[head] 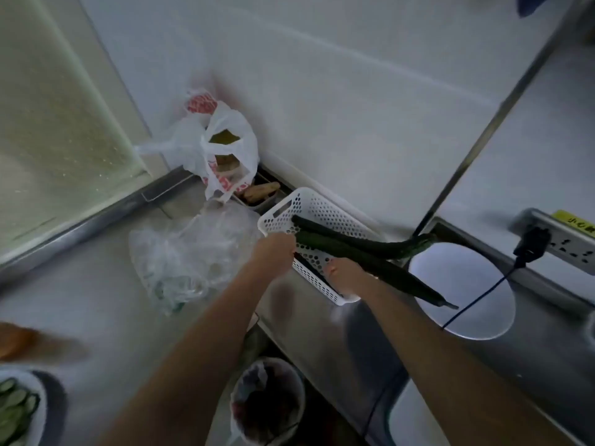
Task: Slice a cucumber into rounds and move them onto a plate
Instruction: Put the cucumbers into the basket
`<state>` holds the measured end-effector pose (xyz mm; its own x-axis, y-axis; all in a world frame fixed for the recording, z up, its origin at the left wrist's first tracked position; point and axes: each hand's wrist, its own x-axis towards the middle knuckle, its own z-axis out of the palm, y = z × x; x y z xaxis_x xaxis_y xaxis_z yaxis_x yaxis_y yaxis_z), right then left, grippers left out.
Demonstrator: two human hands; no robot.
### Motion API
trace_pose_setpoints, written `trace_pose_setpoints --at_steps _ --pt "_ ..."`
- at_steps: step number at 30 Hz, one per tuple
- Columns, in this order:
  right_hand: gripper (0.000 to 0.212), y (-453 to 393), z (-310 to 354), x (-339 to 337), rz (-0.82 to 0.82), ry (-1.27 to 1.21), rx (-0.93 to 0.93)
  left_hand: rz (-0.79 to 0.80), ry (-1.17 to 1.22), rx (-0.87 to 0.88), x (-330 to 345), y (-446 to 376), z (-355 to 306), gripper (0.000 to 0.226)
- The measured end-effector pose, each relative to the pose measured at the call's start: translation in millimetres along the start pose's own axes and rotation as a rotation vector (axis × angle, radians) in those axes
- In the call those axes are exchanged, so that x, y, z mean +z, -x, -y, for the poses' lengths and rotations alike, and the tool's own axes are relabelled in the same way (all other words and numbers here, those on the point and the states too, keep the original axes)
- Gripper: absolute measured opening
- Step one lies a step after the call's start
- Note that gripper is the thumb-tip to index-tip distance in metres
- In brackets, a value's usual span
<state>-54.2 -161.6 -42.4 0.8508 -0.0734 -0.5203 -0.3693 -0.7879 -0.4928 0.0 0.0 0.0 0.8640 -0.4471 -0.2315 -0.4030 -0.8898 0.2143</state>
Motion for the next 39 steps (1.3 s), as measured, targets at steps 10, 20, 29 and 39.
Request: trace_pose_setpoints --at_steps 10,20,29,39 --pt "0.033 -23.7 -3.6 15.5 0.134 -0.060 0.181 0.123 0.092 -0.029 21.7 -49.6 16.0 0.033" --pt "0.024 -12.4 15.9 -8.4 0.133 -0.587 0.222 -0.008 0.311 -0.166 19.2 -62.3 30.5 0.024" --pt "0.021 20.8 25.1 -13.6 0.251 -1.275 0.139 0.362 1.782 -0.370 -8.2 -48.8 -8.3 0.032" --pt "0.026 70.6 -31.6 -29.8 -0.087 -1.472 0.106 0.498 1.915 -0.125 3.0 -8.9 -16.9 0.041"
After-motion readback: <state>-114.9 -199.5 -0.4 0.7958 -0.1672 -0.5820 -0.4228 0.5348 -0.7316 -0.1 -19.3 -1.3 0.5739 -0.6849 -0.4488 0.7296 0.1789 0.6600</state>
